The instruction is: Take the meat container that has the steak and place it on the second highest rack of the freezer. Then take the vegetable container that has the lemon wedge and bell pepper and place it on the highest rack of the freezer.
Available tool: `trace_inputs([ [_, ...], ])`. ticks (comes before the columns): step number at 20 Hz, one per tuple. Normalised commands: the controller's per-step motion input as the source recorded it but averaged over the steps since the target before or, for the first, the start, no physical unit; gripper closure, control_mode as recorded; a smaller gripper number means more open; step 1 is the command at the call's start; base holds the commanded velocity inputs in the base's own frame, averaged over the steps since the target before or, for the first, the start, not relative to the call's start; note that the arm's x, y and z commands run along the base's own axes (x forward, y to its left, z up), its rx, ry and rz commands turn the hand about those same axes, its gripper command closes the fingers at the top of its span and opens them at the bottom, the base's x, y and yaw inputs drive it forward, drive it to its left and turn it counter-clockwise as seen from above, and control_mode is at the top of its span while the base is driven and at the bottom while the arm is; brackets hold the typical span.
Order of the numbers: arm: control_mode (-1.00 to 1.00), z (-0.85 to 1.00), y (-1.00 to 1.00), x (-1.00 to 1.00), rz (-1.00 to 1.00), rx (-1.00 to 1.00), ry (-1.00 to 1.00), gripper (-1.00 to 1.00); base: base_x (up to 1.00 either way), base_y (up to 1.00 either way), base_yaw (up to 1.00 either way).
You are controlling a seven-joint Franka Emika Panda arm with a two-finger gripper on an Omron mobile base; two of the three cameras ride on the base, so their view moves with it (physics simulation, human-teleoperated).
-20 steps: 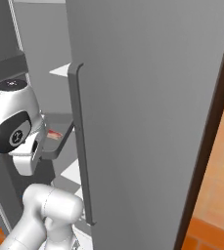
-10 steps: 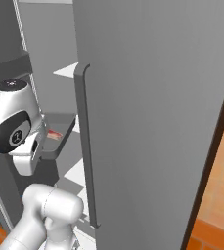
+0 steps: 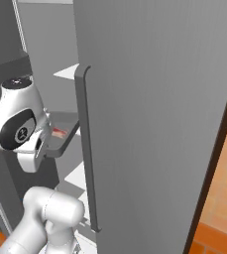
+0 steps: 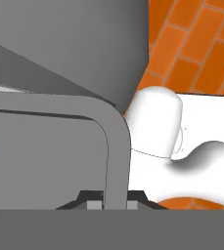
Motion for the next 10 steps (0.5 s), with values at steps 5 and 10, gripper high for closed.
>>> trace_inputs([
  [5,-1.0,-0.04,0.02,0.43,-0.11,0.0,0.0,1.0,0.0,0.0,0.0],
  [10,-1.0,-0.2,0.15,0.44,-0.04,0.0,-0.02,1.0,0.0,0.0,0.0],
])
